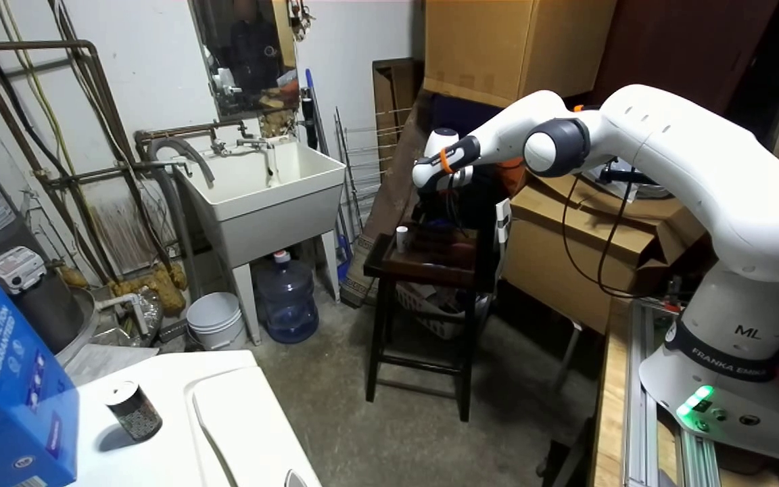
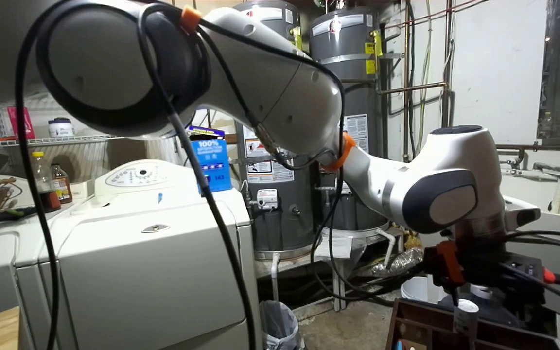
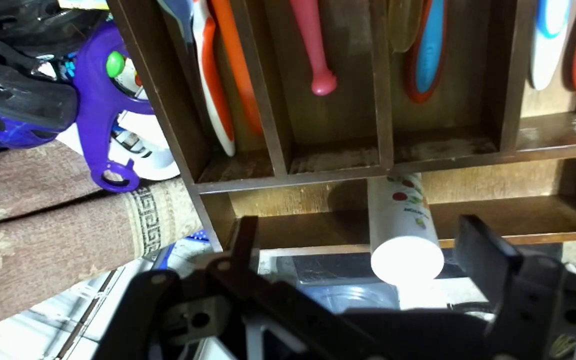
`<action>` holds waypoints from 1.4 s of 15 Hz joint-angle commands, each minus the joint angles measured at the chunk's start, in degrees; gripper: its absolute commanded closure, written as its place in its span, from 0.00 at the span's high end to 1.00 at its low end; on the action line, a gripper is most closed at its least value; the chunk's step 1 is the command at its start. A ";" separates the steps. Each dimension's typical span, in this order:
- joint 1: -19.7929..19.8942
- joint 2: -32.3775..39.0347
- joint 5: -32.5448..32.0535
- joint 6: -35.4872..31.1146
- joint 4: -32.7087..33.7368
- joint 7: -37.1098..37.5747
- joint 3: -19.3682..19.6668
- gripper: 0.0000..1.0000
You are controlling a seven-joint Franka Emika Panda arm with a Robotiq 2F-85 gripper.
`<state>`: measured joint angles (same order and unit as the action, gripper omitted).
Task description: Put the white bottle on the washing machine to the left
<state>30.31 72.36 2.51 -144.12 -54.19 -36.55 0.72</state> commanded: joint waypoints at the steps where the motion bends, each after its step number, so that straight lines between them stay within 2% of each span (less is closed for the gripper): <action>1: 0.47 0.42 0.08 0.03 0.82 -0.23 -0.40 1.00; 3: 0.21 1.24 -0.09 -0.94 1.86 0.22 -0.27 1.00; 10: -0.34 3.74 0.51 -4.29 4.41 -0.67 -3.87 1.00; 14: -1.36 6.36 0.01 -4.88 6.66 0.09 -3.41 1.00; 15: -0.82 7.78 0.04 -4.48 8.65 -1.13 -4.54 1.00; 21: -0.65 11.46 0.71 -4.84 12.18 -0.66 -4.91 1.00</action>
<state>29.25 80.53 2.57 -148.59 -46.59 -36.76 -3.20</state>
